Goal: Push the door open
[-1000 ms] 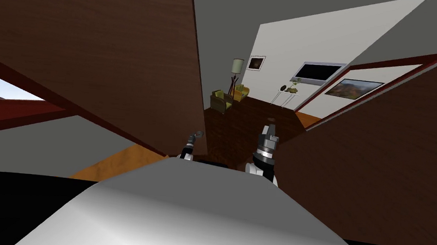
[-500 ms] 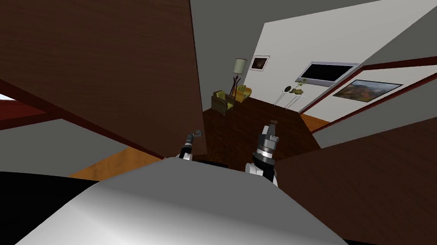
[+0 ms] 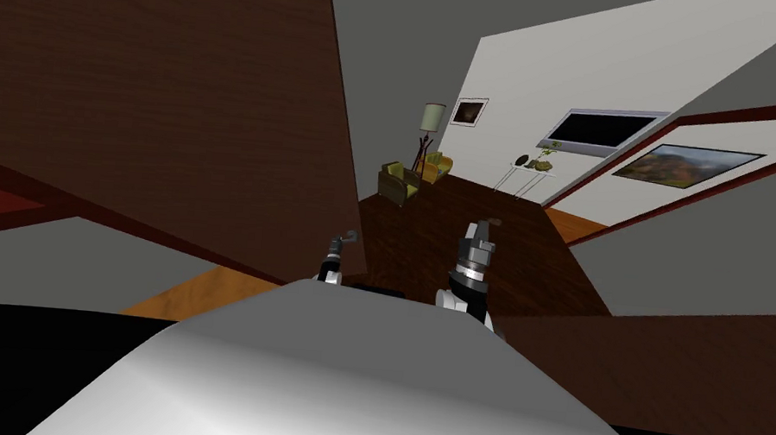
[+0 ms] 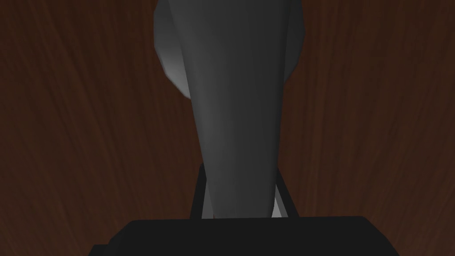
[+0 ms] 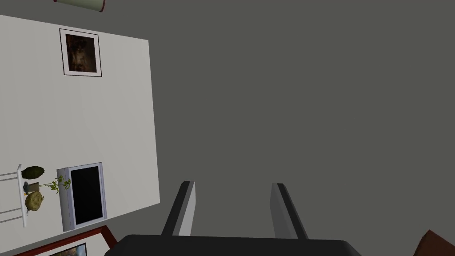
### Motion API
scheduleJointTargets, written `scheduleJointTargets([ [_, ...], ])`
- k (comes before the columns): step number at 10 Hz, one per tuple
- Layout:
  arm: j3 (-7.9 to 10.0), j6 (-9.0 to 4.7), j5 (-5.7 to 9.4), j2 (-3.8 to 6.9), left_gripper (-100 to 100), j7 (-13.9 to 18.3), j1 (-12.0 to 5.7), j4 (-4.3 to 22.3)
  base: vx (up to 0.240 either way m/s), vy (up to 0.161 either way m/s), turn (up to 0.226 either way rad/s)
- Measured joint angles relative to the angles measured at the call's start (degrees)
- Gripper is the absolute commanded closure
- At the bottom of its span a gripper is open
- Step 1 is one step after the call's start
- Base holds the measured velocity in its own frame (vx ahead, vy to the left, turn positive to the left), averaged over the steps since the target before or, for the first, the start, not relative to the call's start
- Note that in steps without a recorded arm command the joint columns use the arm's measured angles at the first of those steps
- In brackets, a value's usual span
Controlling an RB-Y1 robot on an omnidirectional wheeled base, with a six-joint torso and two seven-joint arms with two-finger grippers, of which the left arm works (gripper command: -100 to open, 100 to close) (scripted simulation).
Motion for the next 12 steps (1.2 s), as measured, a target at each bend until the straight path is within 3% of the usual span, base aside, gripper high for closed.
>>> scheduleJointTargets([
  [3,1.92,0.37,0.79,-0.92,100,-1.04,0.54,-0.93,0.18,-0.053,0.082],
  [9,5.66,-0.2,2.3,-3.5,100,-2.72,0.76,-1.11,0.143,-0.054,0.074],
  [10,5.91,-0.33,2.4,-3.36,100,-2.75,0.85,-1.12,0.089,-0.019,0.033],
  [11,6.29,-0.73,2.7,-2.54,100,-2.75,0.58,-0.1,0.182,-0.044,0.045],
  [12,6.67,-0.31,2.99,-2.05,100,-2.88,1.18,-0.55,0.218,-0.046,0.06],
])
